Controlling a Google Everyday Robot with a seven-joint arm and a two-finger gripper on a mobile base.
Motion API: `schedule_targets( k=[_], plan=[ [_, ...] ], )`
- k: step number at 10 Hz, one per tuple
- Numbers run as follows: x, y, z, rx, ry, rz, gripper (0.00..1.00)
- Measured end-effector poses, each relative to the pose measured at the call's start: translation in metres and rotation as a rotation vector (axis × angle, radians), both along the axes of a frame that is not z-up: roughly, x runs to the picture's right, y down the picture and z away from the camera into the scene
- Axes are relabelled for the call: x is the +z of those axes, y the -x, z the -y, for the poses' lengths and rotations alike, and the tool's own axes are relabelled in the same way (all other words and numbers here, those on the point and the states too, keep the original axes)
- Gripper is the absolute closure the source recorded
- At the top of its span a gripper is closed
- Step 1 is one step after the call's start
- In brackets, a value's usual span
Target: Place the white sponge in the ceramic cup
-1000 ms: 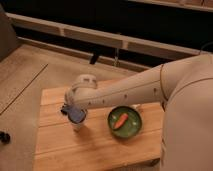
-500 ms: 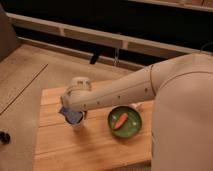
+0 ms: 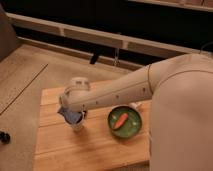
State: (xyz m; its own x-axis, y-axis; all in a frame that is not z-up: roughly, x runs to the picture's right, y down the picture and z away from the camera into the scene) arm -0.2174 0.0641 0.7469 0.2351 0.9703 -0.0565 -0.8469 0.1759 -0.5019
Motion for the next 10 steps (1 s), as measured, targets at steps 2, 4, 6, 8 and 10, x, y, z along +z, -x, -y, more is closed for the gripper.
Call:
schedule_targets(
  k=[2,4,6,8,10],
  plan=[
    [0.0006,0.0,-0.0007,0.0,0.001,0.0,0.63],
    [0.0004,-0.0001,-0.0005,0.0,0.001,0.0,0.43],
    [0.0004,0.0,-0.0005,0.0,0.001,0.0,0.24],
    [0.0004,0.0,-0.0005,0.0,0.001,0.0,0.2],
    [0.0005,-0.0001,-0.0005,0.0,0.001,0.0,0.2]
  ],
)
